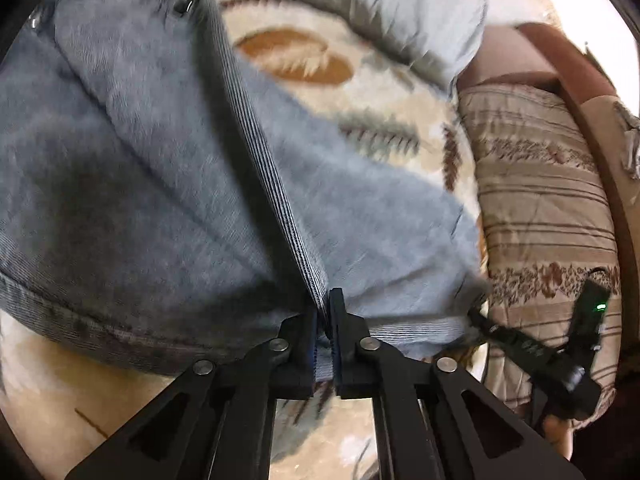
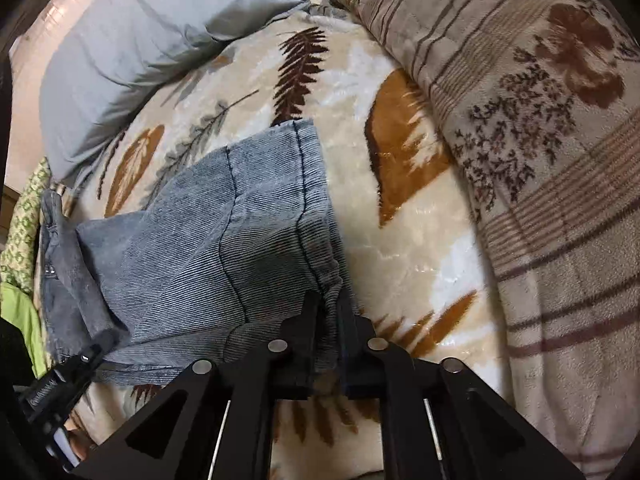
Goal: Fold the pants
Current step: 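Lift both hems and fold the legs over toward the waistband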
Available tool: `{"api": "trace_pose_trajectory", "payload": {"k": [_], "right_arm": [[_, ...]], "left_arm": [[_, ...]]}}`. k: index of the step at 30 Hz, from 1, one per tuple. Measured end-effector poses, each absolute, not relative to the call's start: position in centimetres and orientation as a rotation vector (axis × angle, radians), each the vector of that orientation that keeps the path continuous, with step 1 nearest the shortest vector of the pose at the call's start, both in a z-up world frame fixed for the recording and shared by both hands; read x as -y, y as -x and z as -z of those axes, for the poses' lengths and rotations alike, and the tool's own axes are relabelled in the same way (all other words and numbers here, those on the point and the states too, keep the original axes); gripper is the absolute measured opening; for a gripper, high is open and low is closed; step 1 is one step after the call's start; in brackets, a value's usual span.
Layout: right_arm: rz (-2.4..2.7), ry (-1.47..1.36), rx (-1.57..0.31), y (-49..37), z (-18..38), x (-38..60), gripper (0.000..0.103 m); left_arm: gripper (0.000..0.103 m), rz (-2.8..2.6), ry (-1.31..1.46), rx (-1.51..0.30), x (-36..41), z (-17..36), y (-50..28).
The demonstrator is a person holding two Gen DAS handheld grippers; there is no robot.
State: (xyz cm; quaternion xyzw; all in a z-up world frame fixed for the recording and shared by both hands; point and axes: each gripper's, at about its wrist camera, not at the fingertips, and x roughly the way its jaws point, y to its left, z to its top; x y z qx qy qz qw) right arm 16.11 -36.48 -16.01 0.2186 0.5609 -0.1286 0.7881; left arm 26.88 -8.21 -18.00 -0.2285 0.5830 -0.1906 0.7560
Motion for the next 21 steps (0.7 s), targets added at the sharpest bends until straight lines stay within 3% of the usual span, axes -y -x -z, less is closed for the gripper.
{"api": "trace_pose_trajectory", "payload": {"k": [1, 2, 3, 7, 11, 21], "right_arm": [[0.297, -0.451, -1.199, -16.1, 15.2, 36.0, 0.036], [0.330, -0.419, -1.186, -15.9, 14.2, 35.4, 0.068], [0.355, -0.381, -1.148, -15.6, 12.8, 34.5, 0.075], [0.260, -0.243, -1.019, -15.7, 7.3, 28.6, 0.076], [-0.102, -0.321, -0.944, -18.8, 4.8, 22.3, 0.077], [-0.454, -0.278, -1.062, -34.8, 8.3, 10.1, 0.077]], "left_arm": [[0.016, 0.425, 0.523, -1.274, 7.6, 17.7, -26.8], [0.028, 0.444, 0.542, -1.264, 6.8, 17.0, -26.8], [0.033, 0.464, 0.557, -1.235, 5.8, 15.8, -26.6], [0.041, 0.467, 0.586, -1.105, 1.1, 11.3, -26.8], [0.049, 0.356, 0.645, -1.047, -4.8, 9.1, -29.3], [0.060, 0.179, 0.760, -0.980, -16.2, 9.8, -36.9]]}}
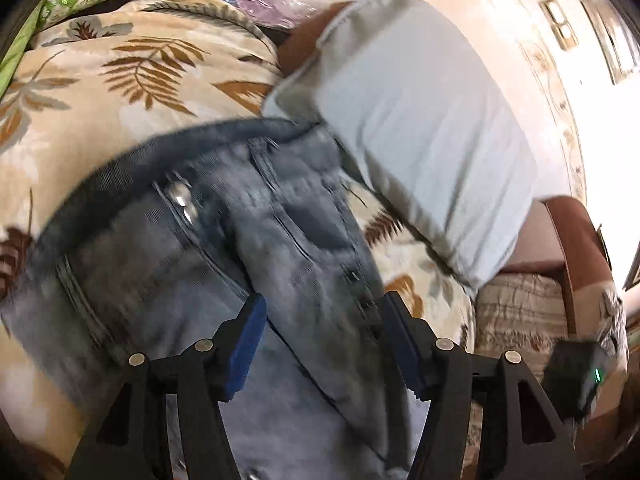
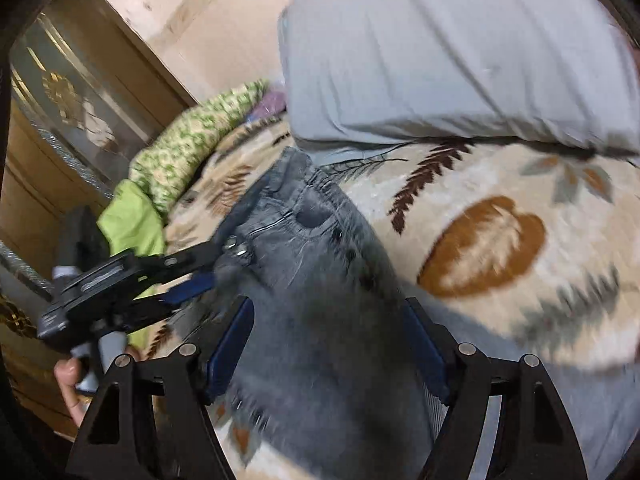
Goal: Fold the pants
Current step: 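Lift both hems and fold the legs over toward the waistband, then lower the folded legs onto the jeans and open both grippers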
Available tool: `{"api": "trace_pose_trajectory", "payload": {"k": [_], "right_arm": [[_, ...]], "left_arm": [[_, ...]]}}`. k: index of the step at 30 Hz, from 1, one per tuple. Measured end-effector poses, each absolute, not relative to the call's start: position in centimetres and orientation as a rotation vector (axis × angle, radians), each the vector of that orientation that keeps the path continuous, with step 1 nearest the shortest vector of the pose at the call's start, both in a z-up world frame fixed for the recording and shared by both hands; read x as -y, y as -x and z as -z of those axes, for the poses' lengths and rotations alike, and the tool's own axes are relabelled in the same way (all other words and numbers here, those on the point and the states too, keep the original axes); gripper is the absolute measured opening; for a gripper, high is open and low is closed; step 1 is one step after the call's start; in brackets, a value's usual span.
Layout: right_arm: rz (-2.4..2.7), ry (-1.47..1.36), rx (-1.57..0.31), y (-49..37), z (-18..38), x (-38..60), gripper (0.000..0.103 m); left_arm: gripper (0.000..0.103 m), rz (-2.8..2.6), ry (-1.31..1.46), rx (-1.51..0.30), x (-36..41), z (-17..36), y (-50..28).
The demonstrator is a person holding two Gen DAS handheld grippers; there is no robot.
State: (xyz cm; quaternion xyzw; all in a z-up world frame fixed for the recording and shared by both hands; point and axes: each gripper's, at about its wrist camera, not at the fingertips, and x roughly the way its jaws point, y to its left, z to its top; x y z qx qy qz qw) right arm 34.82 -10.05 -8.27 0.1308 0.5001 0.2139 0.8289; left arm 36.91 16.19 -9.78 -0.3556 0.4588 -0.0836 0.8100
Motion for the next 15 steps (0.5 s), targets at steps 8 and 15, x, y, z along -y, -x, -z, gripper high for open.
{"api": "trace_pose_trajectory", "payload": {"k": [8, 15], "right_arm": [[-0.427, -0.305, -1.182, -46.0, 15.2, 7.9, 0.074], [-0.505, -0.234, -1.214, -45.0, 16.2, 5.2, 0.009]], "left_arm": [[0.060, 0.138, 0.908, -0.974, -19.8, 13.4, -37.3], [0.060, 0.169, 0.953, -0.967, -20.6, 13.9, -37.6]]}}
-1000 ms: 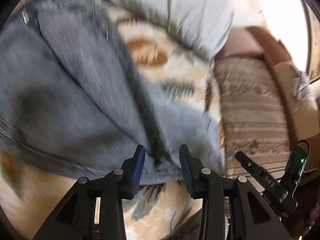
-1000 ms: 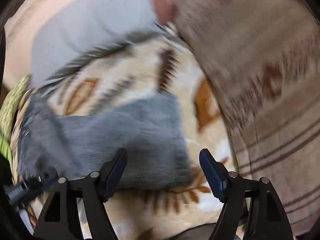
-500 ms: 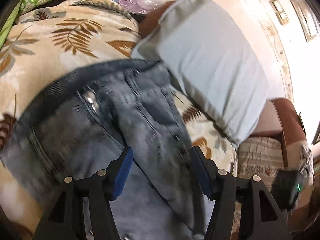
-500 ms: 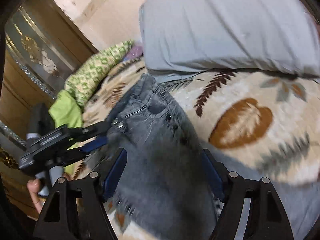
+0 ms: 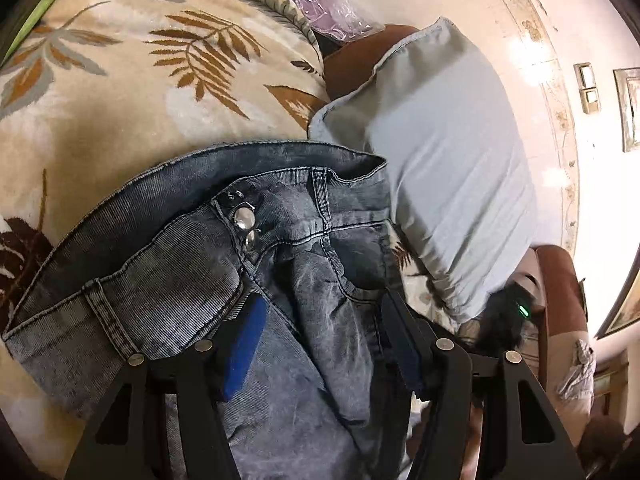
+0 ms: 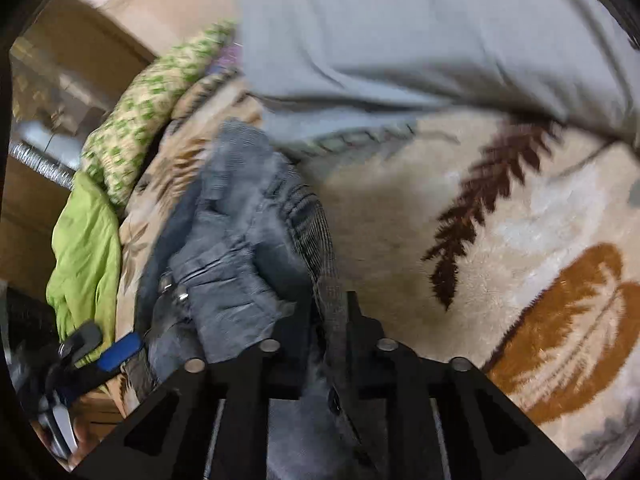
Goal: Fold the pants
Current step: 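Lower the folded legs onto the jeans and open both grippers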
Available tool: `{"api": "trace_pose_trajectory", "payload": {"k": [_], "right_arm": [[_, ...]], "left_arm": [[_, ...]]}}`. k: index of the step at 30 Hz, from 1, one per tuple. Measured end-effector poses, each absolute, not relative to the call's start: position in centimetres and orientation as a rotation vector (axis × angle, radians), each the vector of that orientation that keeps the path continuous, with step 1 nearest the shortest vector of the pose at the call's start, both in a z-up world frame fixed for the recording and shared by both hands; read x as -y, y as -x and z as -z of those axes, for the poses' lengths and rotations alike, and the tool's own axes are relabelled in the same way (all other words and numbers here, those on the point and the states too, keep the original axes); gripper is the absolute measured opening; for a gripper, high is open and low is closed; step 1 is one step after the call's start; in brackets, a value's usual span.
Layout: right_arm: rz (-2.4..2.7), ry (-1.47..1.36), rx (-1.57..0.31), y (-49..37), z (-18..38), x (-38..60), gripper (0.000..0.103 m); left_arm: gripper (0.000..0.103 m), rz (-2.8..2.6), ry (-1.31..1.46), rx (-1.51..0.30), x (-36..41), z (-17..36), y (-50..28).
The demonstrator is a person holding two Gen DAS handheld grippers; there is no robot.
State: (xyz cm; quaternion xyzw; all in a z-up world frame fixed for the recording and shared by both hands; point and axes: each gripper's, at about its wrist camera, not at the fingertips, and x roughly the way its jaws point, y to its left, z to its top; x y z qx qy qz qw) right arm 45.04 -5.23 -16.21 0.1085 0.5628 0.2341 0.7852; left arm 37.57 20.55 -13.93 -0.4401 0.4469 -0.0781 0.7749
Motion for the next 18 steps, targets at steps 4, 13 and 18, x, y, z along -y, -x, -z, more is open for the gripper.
{"api": "trace_pose_trajectory", "payload": {"k": [4, 13, 18], "right_arm": [[-0.540, -0.217, -1.108, -40.7, 12.2, 4.2, 0.008], [-0.586, -0.094, -0.978, -31.3, 9.1, -1.0, 0.008], [-0.657, -0.069, -0.976, -28.1, 9.1, -2.2, 0.008]], "left_arm": [[0.060, 0.183, 0.990, -0.937, -20.8, 13.2, -36.8], [0.075, 0.226, 0.950, -0.860, -20.2, 9.0, -34.6], [0.072, 0.144, 0.812, -0.919, -20.0, 8.1, -34.8]]}}
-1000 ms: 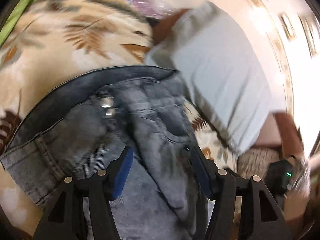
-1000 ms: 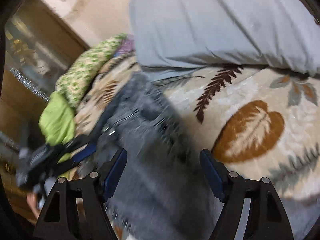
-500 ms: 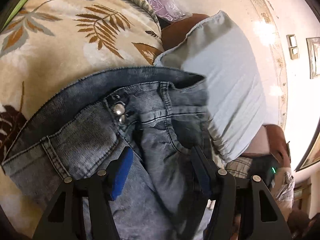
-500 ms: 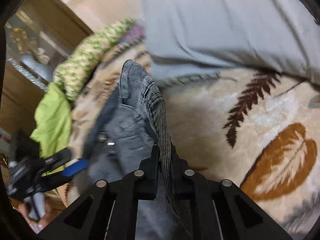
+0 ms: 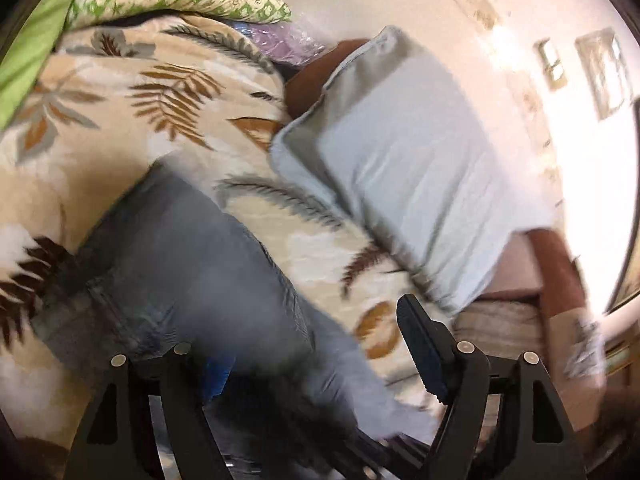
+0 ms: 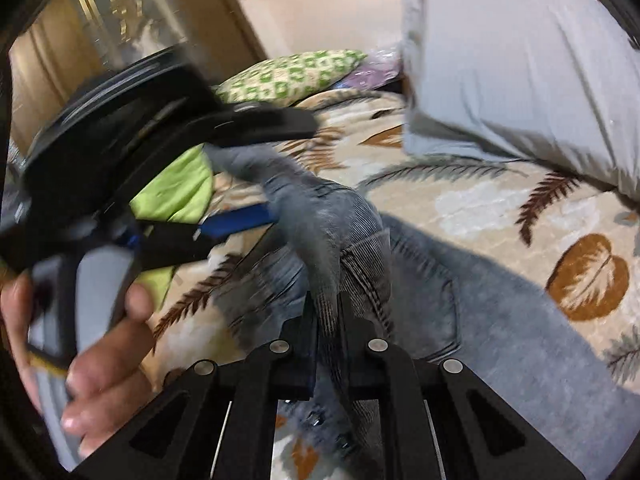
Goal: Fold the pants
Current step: 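Lower the folded legs onto the jeans and open both grippers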
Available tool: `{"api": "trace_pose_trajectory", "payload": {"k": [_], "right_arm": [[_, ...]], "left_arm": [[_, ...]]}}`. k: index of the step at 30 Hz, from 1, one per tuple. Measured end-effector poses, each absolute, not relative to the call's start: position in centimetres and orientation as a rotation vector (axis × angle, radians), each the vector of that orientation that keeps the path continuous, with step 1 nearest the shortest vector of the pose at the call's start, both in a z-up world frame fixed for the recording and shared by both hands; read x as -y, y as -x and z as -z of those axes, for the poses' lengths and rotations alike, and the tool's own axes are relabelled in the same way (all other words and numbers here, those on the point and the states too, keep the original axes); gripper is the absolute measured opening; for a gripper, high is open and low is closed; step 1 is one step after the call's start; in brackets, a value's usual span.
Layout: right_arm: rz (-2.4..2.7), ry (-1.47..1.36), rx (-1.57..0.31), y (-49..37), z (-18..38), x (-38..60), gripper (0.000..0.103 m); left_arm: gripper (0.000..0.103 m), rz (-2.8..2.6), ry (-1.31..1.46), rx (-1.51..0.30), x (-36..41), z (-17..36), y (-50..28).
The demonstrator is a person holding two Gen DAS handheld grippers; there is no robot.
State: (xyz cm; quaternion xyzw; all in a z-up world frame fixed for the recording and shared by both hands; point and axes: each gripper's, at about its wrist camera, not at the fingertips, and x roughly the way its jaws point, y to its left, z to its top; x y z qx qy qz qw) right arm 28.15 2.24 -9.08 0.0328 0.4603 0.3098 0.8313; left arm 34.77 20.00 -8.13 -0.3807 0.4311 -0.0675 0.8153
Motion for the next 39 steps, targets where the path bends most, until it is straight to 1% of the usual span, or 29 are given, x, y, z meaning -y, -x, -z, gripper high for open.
{"api": "trace_pose_trajectory", "payload": {"k": [1, 2, 3, 5, 7, 10, 12, 14, 16, 18, 19, 20, 22, 25, 27, 28, 29, 30, 31, 32, 33, 35, 37, 38, 39], "right_arm": [[-0.668, -0.066, -0.979, -27.8, 9.2, -2.4, 0.008], [-0.673, -0.063, -0.986, -27.5, 9.4, -2.6, 0.008], [-0.677, -0.064, -0.995, -27.3, 9.7, -2.7, 0.008], [-0.686, -0.075, -1.007, -27.2, 10.2, -3.0, 0.008], [-0.717, -0.105, -0.986, -26.8, 9.2, -3.1, 0.008], [-0.732, -0.085, -0.947, -25.9, 7.4, -3.8, 0.008], [-0.749, -0.069, -0.954, -25.3, 7.5, -4.5, 0.008], [-0.759, -0.057, -0.983, -24.8, 8.9, -5.1, 0.009], [-0.767, -0.068, -1.054, -24.8, 11.8, -5.7, 0.010], [-0.764, -0.089, -1.122, -24.9, 15.0, -6.2, 0.010], [-0.767, -0.120, -1.155, -24.9, 16.4, -6.3, 0.012], [-0.770, -0.162, -1.177, -24.9, 17.5, -6.3, 0.012], [-0.765, -0.202, -1.166, -24.9, 17.6, -6.0, 0.015], [-0.742, -0.247, -1.149, -24.7, 17.1, -5.7, 0.017], [-0.724, -0.217, -1.158, -24.5, 17.8, -6.2, 0.017], [-0.721, -0.218, -1.154, -24.2, 17.9, -6.1, 0.019], [-0.715, -0.234, -1.156, -24.0, 17.6, -5.8, 0.029], [-0.714, -0.247, -1.159, -23.8, 17.3, -5.5, 0.037], [-0.702, -0.266, -1.155, -23.4, 16.6, -4.7, 0.051], [-0.687, -0.281, -1.139, -23.0, 16.0, -3.8, 0.058], [-0.664, -0.296, -1.113, -22.2, 15.0, -2.5, 0.061], [-0.617, -0.335, -1.070, -20.5, 13.4, 0.7, 0.063], [-0.573, -0.377, -1.039, -18.9, 12.0, 3.9, 0.063], [-0.548, -0.395, -1.016, -17.9, 11.3, 5.5, 0.065], [-0.504, -0.407, -0.983, -16.6, 10.3, 7.8, 0.067]], "left_arm": [[0.066, 0.125, 0.815, -0.933, -20.2, 8.4, -34.7], [0.034, 0.103, 0.828, -0.944, -20.9, 8.8, -34.5], [0.010, 0.073, 0.836, -0.955, -22.0, 9.2, -34.2], [0.011, 0.075, 0.864, -0.936, -23.7, 9.0, -33.4], [0.011, 0.087, 0.877, -0.924, -24.7, 8.3, -32.7], [0.011, 0.101, 0.843, -0.920, -25.5, 7.1, -31.7], [0.012, 0.102, 0.802, -0.939, -25.9, 7.5, -31.3], [0.014, 0.071, 0.725, -0.988, -25.4, 9.0, -30.4], [0.014, 0.013, 0.648, -1.069, -25.1, 11.8, -30.5], [0.014, -0.052, 0.612, -1.109, -25.1, 14.8, -30.1], [0.015, -0.067, 0.613, -1.115, -25.3, 15.6, -29.9], [0.015, -0.069, 0.631, -1.128, -25.6, 16.1, -30.0], [0.015, -0.058, 0.664, -1.086, -25.9, 15.2, -29.9], [0.015, -0.100, 0.580, -1.077, -25.2, 15.0, -30.0], [0.020, -0.121, 0.581, -1.094, -25.2, 15.5, -30.3], [0.021, -0.121, 0.583, -1.095, -25.0, 15.6, -30.1], [0.024, -0.121, 0.584, -1.093, -24.9, 15.7, -30.1], [0.024, -0.119, 0.579, -1.087, -24.8, 15.6, -30.2], [0.026, -0.121, 0.562, -1.081, -24.6, 15.3, -30.0], [0.029, -0.130, 0.539, -1.075, -24.5, 15.1, -29.8], [0.033, -0.147, 0.504, -1.061, -24.0, 14.5, -29.5], [0.038, -0.157, 0.462, -1.014, -22.8, 13.1, -28.2], [0.048, -0.140, 0.441, -0.950, -21.3, 11.4, -25.7], [0.056, -0.135, 0.434, -0.923, -20.4, 10.6, -24.5], [0.060, -0.137, 0.415, -0.892, -18.9, 9.6, -22.8]]}}
